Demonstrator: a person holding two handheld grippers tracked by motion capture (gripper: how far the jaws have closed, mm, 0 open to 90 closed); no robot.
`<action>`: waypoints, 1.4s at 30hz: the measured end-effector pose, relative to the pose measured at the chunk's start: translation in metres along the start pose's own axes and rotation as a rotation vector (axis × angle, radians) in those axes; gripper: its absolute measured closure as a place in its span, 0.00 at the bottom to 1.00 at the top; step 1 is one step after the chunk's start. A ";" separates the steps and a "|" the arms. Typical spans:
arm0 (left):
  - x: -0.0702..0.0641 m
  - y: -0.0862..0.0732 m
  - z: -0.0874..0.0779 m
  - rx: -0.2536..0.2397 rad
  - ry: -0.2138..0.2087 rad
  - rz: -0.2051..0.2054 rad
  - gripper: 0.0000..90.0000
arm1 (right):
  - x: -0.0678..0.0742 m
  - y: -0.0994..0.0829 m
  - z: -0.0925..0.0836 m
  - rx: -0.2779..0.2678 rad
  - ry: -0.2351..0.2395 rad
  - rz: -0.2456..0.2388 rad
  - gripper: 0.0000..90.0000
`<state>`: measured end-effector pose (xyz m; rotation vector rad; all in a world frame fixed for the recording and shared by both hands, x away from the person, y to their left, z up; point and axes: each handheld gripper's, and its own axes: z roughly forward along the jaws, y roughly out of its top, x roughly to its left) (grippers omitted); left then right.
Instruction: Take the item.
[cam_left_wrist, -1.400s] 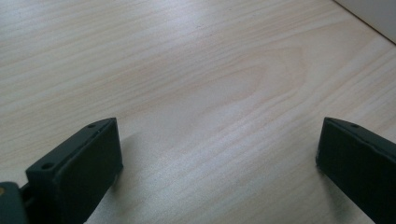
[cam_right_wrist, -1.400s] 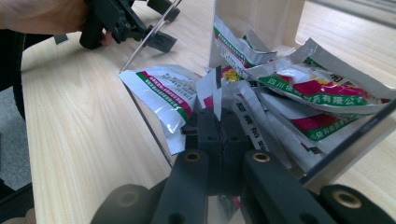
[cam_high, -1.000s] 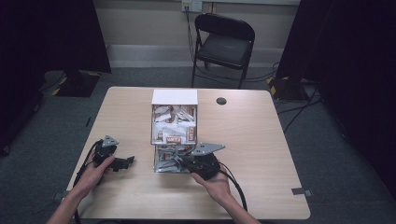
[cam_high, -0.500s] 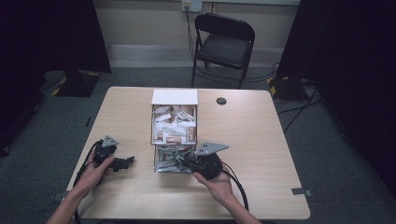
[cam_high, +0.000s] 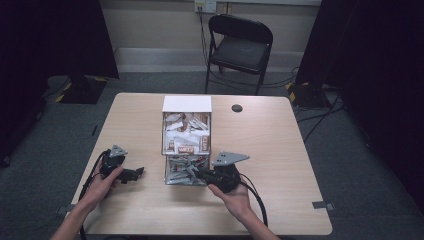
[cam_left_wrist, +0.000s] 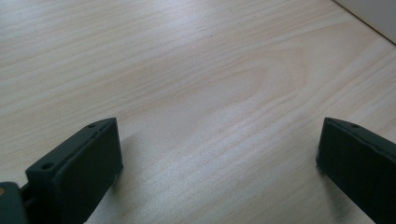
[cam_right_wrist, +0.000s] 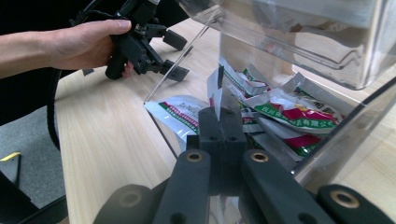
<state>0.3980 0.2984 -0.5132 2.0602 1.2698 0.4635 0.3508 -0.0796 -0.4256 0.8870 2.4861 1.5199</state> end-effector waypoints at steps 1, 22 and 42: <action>0.000 0.000 0.000 0.000 0.000 0.000 0.00 | 0.000 0.000 -0.001 -0.006 -0.004 -0.001 1.00; 0.000 0.000 0.000 0.000 0.000 0.000 0.00 | 0.010 0.005 -0.016 -0.051 -0.001 -0.018 1.00; 0.000 0.000 0.000 0.000 0.000 0.000 0.00 | 0.011 0.007 -0.035 -0.084 -0.012 -0.013 1.00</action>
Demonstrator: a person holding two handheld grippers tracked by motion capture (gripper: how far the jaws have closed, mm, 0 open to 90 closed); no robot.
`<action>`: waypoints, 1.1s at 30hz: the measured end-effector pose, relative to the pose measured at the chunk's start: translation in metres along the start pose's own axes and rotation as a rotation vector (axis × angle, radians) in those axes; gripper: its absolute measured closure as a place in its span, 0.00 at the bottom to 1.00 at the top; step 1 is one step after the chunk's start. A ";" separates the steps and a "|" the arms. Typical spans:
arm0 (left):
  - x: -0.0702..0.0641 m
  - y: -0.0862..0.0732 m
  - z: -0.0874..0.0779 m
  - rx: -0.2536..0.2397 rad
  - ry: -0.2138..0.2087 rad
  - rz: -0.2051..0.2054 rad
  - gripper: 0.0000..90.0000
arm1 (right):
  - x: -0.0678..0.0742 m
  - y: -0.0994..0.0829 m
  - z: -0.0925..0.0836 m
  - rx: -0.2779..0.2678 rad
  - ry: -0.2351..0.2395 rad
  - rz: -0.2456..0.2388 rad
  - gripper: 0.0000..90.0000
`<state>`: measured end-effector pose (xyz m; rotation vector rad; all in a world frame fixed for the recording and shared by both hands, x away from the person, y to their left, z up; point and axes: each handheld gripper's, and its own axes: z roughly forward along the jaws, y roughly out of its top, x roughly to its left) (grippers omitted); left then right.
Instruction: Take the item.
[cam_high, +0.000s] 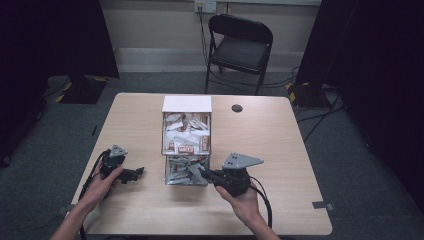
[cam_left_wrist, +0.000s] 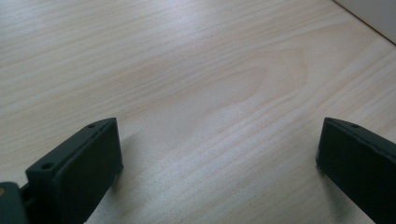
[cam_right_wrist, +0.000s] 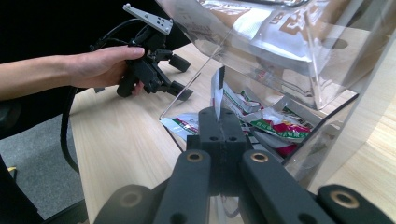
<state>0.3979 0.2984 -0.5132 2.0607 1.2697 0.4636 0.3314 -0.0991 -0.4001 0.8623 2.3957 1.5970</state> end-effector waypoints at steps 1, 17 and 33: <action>0.000 0.000 0.000 0.000 0.000 0.000 0.00 | 0.000 0.000 0.000 0.000 0.000 0.000 1.00; 0.000 0.000 0.000 0.000 0.000 0.000 0.00 | -0.001 0.002 -0.013 -0.009 -0.004 -0.006 1.00; 0.000 0.000 0.000 0.000 0.000 0.000 0.00 | -0.013 -0.005 -0.029 -0.013 -0.047 0.015 1.00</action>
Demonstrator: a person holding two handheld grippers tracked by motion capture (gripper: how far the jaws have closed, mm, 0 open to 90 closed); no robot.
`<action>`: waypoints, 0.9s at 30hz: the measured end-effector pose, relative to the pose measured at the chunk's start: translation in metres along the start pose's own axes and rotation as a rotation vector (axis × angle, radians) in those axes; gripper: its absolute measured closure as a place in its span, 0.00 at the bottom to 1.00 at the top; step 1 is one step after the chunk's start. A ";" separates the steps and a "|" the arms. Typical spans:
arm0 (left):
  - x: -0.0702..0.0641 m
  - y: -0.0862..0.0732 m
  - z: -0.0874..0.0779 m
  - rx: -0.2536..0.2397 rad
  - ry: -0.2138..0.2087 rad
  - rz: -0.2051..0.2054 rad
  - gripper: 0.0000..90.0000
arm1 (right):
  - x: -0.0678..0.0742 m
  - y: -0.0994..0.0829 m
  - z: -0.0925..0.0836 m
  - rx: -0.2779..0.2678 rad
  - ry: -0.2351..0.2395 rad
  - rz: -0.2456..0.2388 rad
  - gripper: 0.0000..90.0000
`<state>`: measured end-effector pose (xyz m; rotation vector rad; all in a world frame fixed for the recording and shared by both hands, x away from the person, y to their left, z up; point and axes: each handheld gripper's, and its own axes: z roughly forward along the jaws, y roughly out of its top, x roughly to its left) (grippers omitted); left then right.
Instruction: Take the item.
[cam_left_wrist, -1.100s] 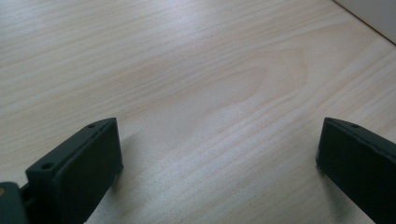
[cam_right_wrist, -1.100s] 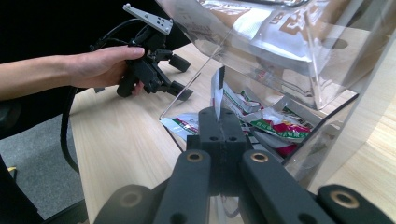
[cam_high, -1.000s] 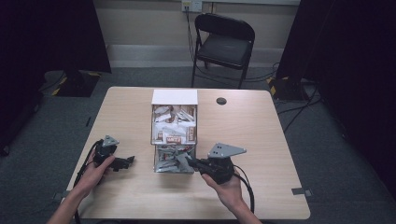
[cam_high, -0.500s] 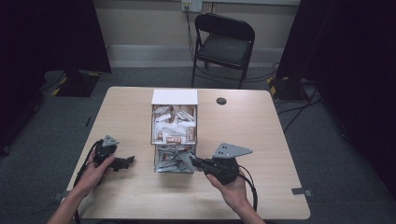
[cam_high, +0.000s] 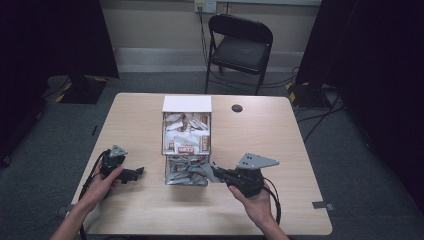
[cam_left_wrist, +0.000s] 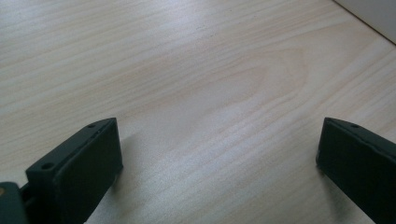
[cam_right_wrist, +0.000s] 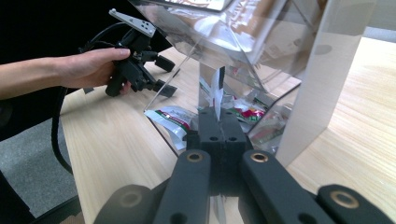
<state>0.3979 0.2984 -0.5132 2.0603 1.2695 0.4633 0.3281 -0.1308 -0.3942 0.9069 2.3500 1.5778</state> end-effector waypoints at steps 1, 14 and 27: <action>0.000 0.000 0.000 0.000 0.000 0.000 0.00 | -0.001 -0.001 -0.001 0.004 -0.005 0.000 1.00; 0.000 0.000 0.000 0.000 0.000 0.000 0.00 | -0.017 -0.004 -0.016 -0.020 -0.053 0.032 1.00; 0.000 0.000 -0.001 0.001 0.000 0.005 0.00 | -0.038 0.001 -0.028 -0.060 -0.101 0.064 1.00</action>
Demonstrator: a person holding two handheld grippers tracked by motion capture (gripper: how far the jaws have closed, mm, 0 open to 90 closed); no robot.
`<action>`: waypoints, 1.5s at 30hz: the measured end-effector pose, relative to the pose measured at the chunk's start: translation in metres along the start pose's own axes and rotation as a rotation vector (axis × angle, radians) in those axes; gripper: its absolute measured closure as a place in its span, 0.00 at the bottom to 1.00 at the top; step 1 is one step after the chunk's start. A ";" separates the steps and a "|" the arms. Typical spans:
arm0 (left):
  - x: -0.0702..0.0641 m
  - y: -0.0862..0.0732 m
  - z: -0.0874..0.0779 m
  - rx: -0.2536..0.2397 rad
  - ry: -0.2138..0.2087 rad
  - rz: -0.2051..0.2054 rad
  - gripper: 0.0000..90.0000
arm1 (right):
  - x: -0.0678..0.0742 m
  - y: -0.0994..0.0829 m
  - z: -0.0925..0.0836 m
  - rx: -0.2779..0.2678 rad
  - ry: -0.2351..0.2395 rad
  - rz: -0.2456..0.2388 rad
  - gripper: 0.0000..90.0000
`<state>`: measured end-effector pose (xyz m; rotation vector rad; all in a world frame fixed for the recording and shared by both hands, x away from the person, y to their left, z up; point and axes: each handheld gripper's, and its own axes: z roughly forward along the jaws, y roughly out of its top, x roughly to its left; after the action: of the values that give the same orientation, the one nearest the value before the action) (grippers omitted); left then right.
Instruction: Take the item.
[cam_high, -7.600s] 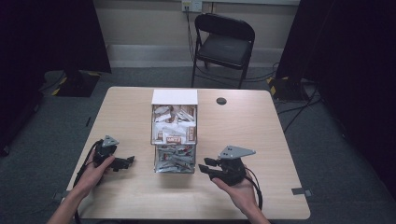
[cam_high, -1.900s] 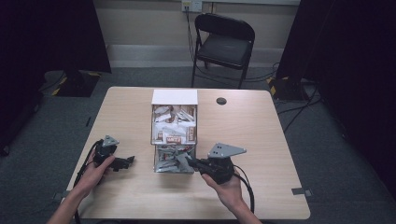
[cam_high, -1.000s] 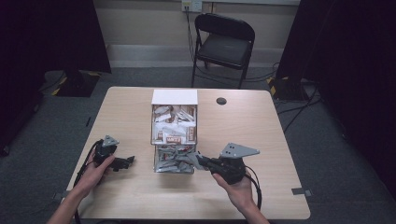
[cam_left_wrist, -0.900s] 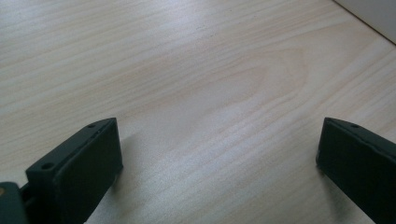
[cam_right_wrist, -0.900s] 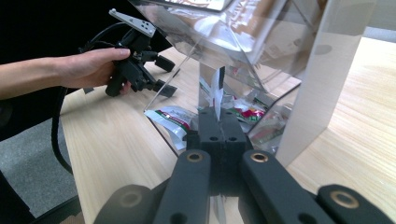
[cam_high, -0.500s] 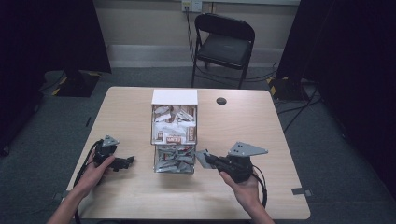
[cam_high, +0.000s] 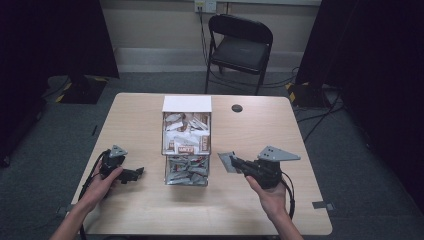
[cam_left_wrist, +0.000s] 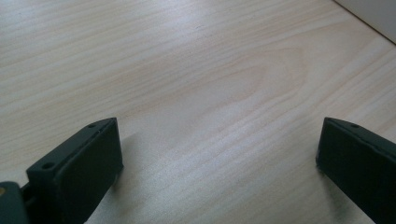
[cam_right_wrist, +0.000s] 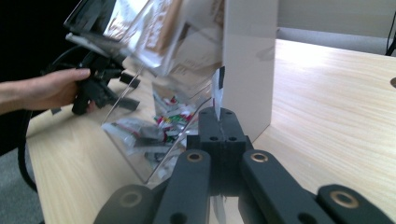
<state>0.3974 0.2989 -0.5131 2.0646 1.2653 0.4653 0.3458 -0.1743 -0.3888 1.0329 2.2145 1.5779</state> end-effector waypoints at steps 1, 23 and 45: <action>0.000 0.000 0.000 0.000 0.000 0.000 0.00 | 0.000 0.000 0.000 0.000 0.000 0.000 1.00; 0.000 0.000 0.000 0.000 -0.001 0.000 0.00 | -0.043 0.024 0.019 0.024 -0.093 -0.016 1.00; 0.000 0.000 0.000 0.002 0.001 0.003 0.00 | -0.086 0.008 0.055 0.109 -0.165 0.032 1.00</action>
<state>0.3974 0.2990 -0.5131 2.0683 1.2640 0.4673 0.4417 -0.1887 -0.4209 1.1885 2.2024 1.3441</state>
